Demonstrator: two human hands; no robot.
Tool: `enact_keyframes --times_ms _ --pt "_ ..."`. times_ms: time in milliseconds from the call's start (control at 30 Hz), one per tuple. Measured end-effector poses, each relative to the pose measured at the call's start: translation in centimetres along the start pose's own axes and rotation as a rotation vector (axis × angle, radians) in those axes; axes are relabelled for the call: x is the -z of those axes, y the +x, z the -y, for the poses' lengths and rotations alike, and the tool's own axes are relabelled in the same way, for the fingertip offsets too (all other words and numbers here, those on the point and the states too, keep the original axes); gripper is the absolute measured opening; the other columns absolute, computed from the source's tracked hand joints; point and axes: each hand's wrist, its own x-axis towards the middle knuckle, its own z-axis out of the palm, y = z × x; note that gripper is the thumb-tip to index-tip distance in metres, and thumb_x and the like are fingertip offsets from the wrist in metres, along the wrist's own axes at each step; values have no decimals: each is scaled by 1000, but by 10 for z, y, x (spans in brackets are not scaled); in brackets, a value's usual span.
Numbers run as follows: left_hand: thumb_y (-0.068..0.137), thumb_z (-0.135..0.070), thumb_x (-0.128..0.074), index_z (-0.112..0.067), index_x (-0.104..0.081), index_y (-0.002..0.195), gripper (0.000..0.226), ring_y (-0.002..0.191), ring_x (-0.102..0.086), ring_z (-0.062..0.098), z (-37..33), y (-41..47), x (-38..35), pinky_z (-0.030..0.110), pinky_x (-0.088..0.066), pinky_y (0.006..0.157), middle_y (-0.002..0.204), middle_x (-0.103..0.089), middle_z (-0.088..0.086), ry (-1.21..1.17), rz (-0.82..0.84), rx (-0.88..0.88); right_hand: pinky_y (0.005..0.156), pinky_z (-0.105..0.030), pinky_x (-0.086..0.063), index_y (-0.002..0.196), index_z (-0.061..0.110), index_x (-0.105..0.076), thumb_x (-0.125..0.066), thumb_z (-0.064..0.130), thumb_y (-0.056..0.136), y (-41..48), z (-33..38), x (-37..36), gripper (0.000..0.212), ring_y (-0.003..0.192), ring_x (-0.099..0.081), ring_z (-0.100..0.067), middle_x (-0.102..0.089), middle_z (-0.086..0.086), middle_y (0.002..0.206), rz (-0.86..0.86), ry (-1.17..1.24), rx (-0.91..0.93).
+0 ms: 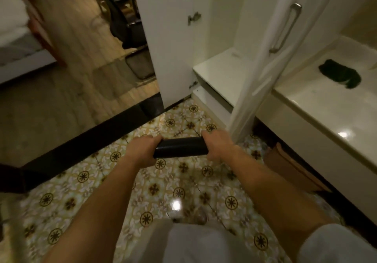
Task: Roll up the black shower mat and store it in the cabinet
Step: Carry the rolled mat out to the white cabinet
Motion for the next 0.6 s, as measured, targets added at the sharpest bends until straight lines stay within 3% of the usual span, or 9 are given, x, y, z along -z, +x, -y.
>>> enact_keyframes --times_ms 300,433,600 --pt "69 -35 -76 -38 -47 114 53 90 -60 17 67 125 43 40 -52 80 100 -61 -7 -16 28 -6 65 -30 -41 104 27 -48 -75 40 60 138 -39 47 53 68 -45 -16 -53 4 84 3 86 44" --pt "68 -36 -75 -35 -48 113 52 91 -62 19 97 198 60 41 -54 79 100 -63 -6 -25 36 -96 68 -31 -43 107 29 -50 -73 38 64 199 -57 59 50 72 -52 -16 -55 5 83 3 94 -17" --pt "58 -48 -80 -33 -50 118 68 95 -64 19 141 285 101 39 -54 80 107 -66 -4 -57 198 -287 68 -30 -46 105 27 -51 -73 40 67 247 -76 83 45 77 -59 -17 -60 4 88 57 232 -77"
